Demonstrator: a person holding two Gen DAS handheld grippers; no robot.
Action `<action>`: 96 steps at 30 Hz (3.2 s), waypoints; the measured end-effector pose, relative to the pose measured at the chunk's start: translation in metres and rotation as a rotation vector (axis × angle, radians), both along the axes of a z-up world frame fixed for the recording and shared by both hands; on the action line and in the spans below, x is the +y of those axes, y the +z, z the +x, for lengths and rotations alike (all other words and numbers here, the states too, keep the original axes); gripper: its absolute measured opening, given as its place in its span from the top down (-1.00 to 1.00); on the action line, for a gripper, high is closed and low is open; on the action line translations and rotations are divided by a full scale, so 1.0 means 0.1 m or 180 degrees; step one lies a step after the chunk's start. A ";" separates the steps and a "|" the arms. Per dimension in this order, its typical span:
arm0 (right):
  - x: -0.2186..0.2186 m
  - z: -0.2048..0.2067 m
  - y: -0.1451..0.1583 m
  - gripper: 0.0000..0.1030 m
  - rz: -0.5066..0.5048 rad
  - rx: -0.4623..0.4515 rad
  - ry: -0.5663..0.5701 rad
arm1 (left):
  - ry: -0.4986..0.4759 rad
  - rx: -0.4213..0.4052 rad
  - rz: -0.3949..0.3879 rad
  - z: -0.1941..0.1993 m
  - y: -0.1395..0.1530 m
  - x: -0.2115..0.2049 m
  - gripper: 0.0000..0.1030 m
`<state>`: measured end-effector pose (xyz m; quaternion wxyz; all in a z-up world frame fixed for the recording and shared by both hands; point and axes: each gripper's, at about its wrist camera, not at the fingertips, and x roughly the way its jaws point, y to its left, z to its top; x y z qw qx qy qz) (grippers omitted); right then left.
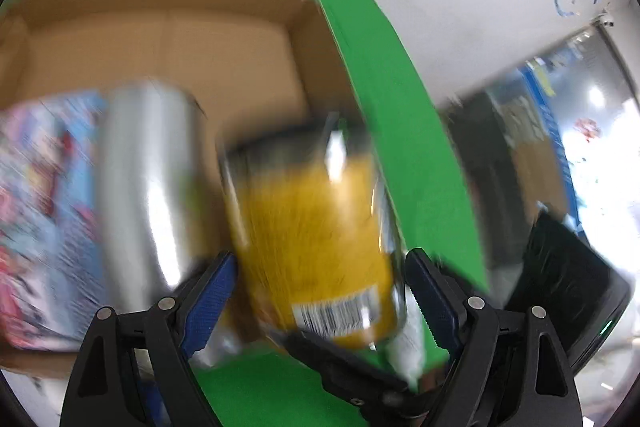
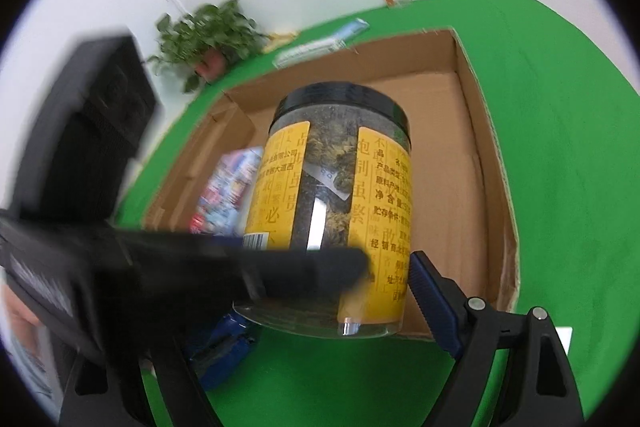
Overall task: Organize rigid objects
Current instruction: 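Carry the jar over the box and lower it beside the silver can, then open both grippers and move them to the white spray bottle, then grasp the white spray bottle with both grippers and lift it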
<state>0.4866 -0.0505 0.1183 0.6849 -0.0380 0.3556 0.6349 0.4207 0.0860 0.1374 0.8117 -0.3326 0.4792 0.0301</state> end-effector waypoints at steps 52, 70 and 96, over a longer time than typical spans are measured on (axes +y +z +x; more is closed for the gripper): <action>-1.35 -0.75 -0.43 -0.62 0.0320 -0.0765 -0.1200 | 0.0848 -0.0978 0.1834 -2.51 0.18 -1.10 -0.99; -1.56 -0.22 -0.92 0.29 -0.0285 -0.0739 -0.1085 | 0.0551 -0.0896 0.1429 -2.59 -0.11 -1.26 -0.99; -1.55 -1.11 -1.07 -0.36 -0.0184 -0.0353 -0.0016 | -0.0288 -0.0334 -0.0384 -1.97 -0.86 -1.38 -0.88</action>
